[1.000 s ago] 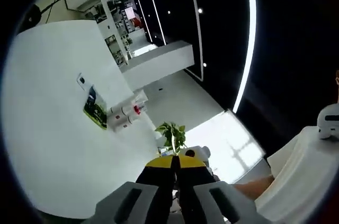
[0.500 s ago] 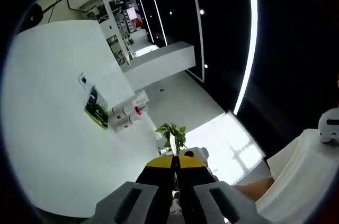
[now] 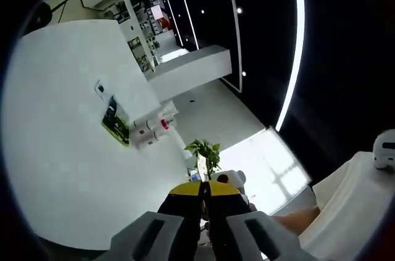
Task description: Arrange the skincare products in the storage area until every visible bottle or jar stands upright without overlapping.
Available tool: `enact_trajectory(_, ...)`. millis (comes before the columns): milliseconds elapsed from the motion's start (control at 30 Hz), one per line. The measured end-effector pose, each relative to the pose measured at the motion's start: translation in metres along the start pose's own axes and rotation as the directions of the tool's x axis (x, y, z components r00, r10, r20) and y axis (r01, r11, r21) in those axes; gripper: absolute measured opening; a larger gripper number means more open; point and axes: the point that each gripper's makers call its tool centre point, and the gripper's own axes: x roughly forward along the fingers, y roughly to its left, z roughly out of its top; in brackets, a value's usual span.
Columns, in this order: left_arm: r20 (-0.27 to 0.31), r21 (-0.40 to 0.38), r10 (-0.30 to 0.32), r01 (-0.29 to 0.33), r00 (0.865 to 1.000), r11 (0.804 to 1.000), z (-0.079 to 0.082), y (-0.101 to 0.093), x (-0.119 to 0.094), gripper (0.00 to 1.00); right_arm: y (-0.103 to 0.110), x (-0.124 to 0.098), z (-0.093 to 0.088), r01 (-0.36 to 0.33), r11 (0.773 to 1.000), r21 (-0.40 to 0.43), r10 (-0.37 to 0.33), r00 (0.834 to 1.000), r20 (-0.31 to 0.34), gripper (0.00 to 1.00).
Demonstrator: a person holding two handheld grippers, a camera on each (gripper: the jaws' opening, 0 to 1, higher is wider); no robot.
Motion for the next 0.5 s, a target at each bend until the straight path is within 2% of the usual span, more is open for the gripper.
enact_trajectory(400,-0.018,-0.01,0.018,-0.019,1.0,1.0,-0.004,0.003,0.002,0.03,-0.002,-0.006,0.0,-0.002,1.0,-0.015,0.002,1.0,0.015,0.0)
enact_trajectory(500,-0.015,-0.016,0.026,-0.026,1.0,1.0,-0.004,0.004,0.003,0.04,-0.003,-0.011,0.013,-0.006,1.0,-0.008,0.007,0.997,0.071,0.0)
